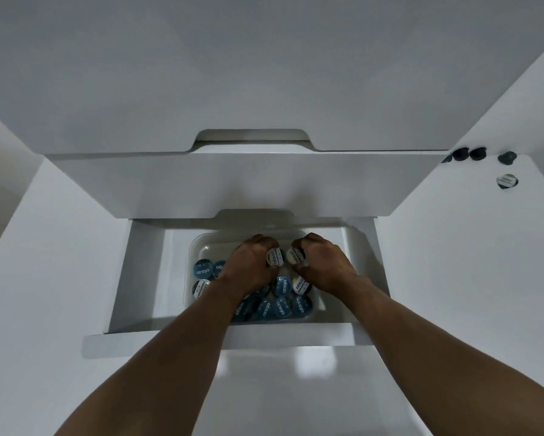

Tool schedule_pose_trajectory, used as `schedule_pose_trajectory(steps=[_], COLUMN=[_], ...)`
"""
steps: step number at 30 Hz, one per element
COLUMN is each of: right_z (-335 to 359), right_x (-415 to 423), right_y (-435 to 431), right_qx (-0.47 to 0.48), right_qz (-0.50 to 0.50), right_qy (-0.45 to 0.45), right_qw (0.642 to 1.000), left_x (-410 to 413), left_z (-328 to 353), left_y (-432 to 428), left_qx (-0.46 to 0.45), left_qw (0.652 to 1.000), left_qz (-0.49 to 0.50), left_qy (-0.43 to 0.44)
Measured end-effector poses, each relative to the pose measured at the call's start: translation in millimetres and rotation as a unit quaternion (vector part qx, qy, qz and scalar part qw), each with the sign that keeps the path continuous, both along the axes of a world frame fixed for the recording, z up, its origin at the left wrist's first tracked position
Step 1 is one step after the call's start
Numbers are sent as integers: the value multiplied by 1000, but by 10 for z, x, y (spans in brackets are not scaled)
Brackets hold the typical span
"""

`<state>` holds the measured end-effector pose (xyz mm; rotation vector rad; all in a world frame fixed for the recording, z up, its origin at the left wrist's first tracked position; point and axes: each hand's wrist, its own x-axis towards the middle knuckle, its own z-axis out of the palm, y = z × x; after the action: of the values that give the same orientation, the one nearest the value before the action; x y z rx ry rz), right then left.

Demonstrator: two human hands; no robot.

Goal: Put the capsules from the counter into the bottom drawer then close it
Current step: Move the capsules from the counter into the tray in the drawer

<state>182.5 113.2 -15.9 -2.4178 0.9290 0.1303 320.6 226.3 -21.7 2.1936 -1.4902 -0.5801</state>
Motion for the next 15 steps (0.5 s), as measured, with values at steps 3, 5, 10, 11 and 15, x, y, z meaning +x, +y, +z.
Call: schedule_pose_trajectory(steps=[3, 5, 10, 11, 15], right_z=[-20, -32, -48, -45, -20], right_x=[8, 15, 26, 29, 25], right_y=[-8, -3, 0, -5, -18], right_qx=[-7, -10, -11, -10, 0], right_qz=[14, 21, 21, 23, 32], right_qy=[11, 12, 9, 10, 16], right_qw=[1000, 1000, 1000, 1000, 999], left_x=[7, 14, 42, 46, 58], left_z=[-43, -65, -88, -85, -69], left_y=[-2, -9, -45, -50, -46], left_qx=[8, 15, 33, 35, 34], left_qw=[1000, 1000, 999, 999, 999], left_qz=[0, -1, -1, -2, -3], left_qy=[-1, -2, 2, 3, 6])
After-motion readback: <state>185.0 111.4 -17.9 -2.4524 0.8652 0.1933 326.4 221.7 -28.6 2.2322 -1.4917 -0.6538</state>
